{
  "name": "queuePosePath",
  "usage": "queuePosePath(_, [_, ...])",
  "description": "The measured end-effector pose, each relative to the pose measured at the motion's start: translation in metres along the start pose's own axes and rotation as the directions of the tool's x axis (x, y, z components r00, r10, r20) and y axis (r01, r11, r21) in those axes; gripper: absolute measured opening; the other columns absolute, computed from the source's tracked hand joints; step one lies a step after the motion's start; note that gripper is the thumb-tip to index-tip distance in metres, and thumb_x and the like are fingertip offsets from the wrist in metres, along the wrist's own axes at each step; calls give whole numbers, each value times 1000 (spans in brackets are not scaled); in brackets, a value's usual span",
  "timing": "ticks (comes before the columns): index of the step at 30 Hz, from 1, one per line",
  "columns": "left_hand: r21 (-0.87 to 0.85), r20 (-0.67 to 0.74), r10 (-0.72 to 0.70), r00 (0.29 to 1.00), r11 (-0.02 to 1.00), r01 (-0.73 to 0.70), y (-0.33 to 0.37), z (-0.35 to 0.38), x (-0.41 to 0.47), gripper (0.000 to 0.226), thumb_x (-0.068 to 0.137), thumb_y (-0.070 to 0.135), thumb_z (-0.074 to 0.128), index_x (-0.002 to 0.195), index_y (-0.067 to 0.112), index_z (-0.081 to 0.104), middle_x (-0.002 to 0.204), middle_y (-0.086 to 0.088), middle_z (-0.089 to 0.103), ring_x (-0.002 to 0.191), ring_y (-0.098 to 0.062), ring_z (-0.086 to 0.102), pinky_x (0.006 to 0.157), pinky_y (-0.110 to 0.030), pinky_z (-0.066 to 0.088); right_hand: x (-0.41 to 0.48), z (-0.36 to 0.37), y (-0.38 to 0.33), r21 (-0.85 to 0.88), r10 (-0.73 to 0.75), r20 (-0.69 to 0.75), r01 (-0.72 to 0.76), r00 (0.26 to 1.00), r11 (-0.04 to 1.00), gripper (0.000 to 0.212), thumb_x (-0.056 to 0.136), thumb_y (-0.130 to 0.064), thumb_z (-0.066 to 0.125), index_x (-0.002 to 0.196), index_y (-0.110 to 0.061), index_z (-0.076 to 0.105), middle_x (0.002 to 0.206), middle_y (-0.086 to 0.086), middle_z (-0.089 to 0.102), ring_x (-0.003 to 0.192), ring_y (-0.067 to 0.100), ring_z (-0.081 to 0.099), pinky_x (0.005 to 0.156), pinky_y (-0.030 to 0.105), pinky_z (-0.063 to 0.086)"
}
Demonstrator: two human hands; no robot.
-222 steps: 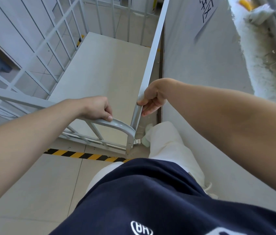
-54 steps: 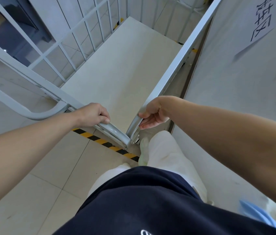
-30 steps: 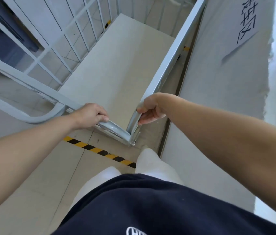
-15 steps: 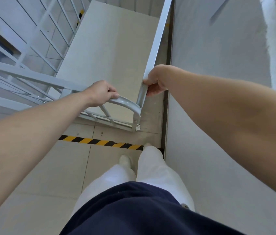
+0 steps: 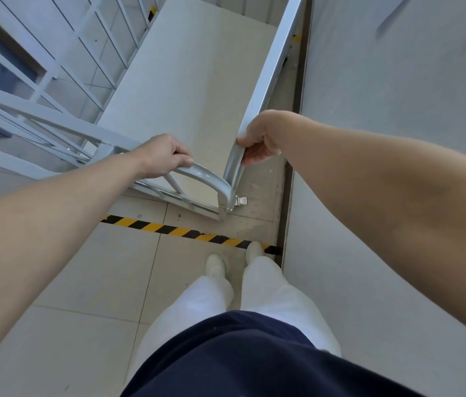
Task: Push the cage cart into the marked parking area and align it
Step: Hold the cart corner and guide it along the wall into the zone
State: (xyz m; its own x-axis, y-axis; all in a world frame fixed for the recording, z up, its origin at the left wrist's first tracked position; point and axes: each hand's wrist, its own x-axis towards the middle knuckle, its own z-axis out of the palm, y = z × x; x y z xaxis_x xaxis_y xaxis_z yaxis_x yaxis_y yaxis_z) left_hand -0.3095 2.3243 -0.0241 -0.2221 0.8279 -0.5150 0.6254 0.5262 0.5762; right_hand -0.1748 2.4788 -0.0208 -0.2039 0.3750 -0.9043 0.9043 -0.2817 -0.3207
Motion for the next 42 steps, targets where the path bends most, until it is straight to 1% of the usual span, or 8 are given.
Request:
queuePosePath(12, [-65, -39, -125, 991, 990, 122, -13, 0, -12, 19, 90, 16, 58, 102, 9, 71, 111, -6, 68, 104, -16, 56, 97, -30, 40, -1, 13, -10, -97, 22, 107, -12, 994, 995, 27, 100, -7, 39, 80, 4, 54, 89, 12, 67, 65, 18, 61, 55, 25, 57])
queuePosePath(15, [-76, -45, -131, 990, 989, 127, -13, 1, -11, 19, 90, 16, 59, 102, 10, 72, 111, -4, 68, 103, -14, 56, 94, -27, 38, 0, 6, -9, -37, 26, 147, -21, 989, 999, 22, 99, -5, 40, 91, 7, 55, 120, 17, 64, 96, 25, 68, 73, 31, 58])
queuePosePath(20, [-88, -75, -91, 993, 993, 84, -10, 7, -7, 20, 90, 18, 58, 103, 9, 72, 111, -5, 68, 101, -13, 55, 94, -27, 39, 1, -3, -8, 48, 50, 159, -58, 986, 997, 18, 98, -2, 43, 85, 6, 51, 120, 19, 63, 115, 30, 61, 59, 36, 55])
queuePosePath(22, [-90, -97, -76, 992, 994, 67, -9, 7, -3, 21, 90, 19, 59, 103, 9, 72, 112, -7, 69, 101, -13, 54, 94, -26, 38, 2, -5, -8, 61, 35, 148, -44, 988, 997, 18, 98, -3, 42, 85, 6, 50, 100, 18, 65, 108, 30, 64, 55, 36, 56])
queuePosePath(27, [-85, -125, -54, 991, 995, 44, -8, 5, 2, 21, 89, 20, 60, 101, 9, 73, 110, -8, 70, 111, -20, 57, 98, -28, 38, 2, -4, -9, 2, 1, 67, -1, 998, 1000, 24, 99, -6, 41, 80, 3, 51, 57, 16, 67, 37, 23, 64, 47, 32, 55])
queuePosePath(34, [-73, -120, -45, 992, 997, 36, -22, -2, -1, 20, 88, 21, 60, 97, 9, 73, 106, -11, 71, 109, -24, 59, 102, -38, 43, -1, 13, -13, -30, -13, 1, 13, 1000, 999, 27, 100, -10, 40, 79, 2, 53, 44, 11, 64, 36, 18, 63, 57, 28, 56])
queuePosePath(38, [-67, -125, -43, 991, 997, 35, -33, -8, -8, 21, 88, 21, 61, 95, 6, 74, 106, -17, 71, 108, -28, 60, 100, -39, 45, -9, 28, -17, -49, -36, -10, 36, 999, 998, 32, 101, -10, 37, 76, 1, 52, 65, 12, 65, 57, 18, 63, 79, 31, 51])
queuePosePath(42, [-71, -141, -49, 989, 997, 39, -44, -11, -15, 21, 88, 19, 60, 99, 8, 73, 107, -13, 71, 109, -25, 59, 100, -33, 43, -12, 43, -22, -95, -40, -23, 37, 999, 995, 33, 101, -10, 37, 74, 1, 53, 68, 10, 63, 62, 16, 59, 77, 30, 52])
